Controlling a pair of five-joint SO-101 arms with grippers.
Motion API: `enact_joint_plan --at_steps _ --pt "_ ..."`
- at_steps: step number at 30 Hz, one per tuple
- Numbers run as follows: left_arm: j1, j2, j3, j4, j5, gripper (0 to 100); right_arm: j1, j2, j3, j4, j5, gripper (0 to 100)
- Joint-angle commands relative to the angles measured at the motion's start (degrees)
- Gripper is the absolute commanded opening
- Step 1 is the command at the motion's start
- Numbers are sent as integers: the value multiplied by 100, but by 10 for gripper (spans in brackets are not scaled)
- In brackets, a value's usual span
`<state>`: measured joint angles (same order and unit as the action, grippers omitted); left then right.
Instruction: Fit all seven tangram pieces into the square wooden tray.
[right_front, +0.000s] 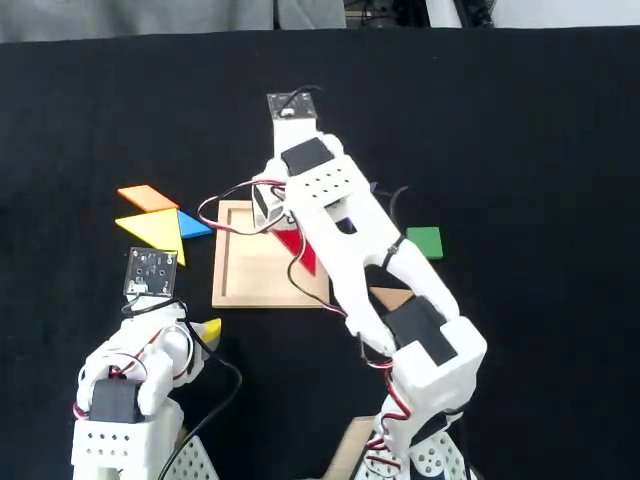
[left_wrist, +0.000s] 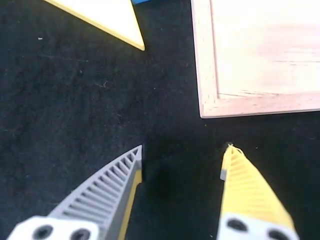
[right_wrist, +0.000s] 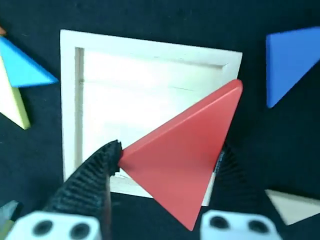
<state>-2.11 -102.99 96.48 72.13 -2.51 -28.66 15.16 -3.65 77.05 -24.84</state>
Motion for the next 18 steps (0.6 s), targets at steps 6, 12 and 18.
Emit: enact_joint_plan --at_steps 6,12,18 --pt "-40 -35 92 9 9 264 -580 -22 -233 -26 -791 132" --pt "-40 -35 92 9 9 264 -879 514 -295 -35 -1679 267" --pt "-40 -35 92 9 9 264 -563 1165 -796 -273 -2453 291"
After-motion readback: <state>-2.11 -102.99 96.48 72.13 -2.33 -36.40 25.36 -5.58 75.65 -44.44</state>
